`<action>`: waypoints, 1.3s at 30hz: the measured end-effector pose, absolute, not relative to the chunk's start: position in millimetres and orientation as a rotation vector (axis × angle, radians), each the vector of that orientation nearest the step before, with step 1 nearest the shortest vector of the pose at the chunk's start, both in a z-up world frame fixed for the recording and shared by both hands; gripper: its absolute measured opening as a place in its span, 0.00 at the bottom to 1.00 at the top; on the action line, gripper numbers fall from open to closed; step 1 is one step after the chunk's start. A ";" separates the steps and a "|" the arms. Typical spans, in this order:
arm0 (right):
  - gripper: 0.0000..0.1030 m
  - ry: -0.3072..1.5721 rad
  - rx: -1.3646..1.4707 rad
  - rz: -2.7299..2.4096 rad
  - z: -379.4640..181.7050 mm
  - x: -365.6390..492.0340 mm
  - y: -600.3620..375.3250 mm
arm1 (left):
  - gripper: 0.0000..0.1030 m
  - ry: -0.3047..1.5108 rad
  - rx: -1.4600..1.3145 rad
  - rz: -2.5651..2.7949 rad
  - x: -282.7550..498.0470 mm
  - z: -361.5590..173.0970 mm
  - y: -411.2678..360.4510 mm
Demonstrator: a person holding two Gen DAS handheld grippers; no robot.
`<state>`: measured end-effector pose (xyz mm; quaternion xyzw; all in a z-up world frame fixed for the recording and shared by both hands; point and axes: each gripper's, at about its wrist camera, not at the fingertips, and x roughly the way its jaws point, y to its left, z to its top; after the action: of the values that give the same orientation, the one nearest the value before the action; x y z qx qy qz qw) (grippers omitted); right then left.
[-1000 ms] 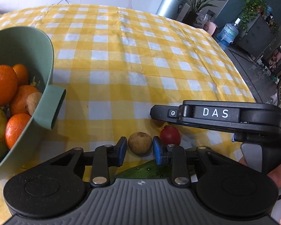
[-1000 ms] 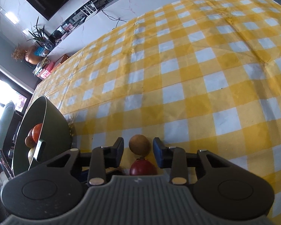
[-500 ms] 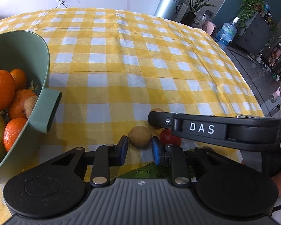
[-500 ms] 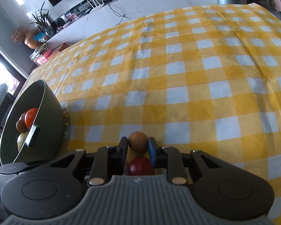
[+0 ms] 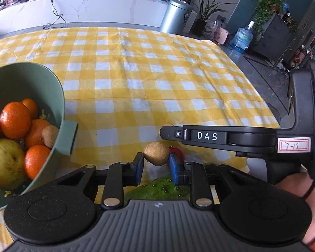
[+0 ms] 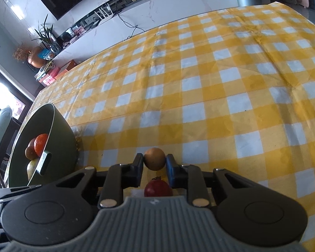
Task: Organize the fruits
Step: 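Release the kiwi into the colander with the left tool while the right tool carries its kiwi over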
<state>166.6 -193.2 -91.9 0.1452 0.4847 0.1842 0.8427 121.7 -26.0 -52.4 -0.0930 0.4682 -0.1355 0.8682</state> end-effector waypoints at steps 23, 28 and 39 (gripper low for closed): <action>0.19 0.850 0.339 0.615 -28.9 104.3 -137.4 | 0.12 0.829 -0.234 -0.154 83.9 18.9 65.0; 0.19 0.874 0.241 0.606 -30.5 100.0 -111.0 | 0.12 0.841 -0.294 -0.161 78.9 18.2 91.2; 0.19 0.875 0.124 0.544 -46.6 87.2 -123.8 | 0.15 0.888 -0.287 -0.216 58.3 5.6 70.7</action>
<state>87.2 -123.8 -46.6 0.0594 0.4183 0.2598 0.8683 58.3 70.7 5.6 -0.1382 0.4274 -0.1039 0.8874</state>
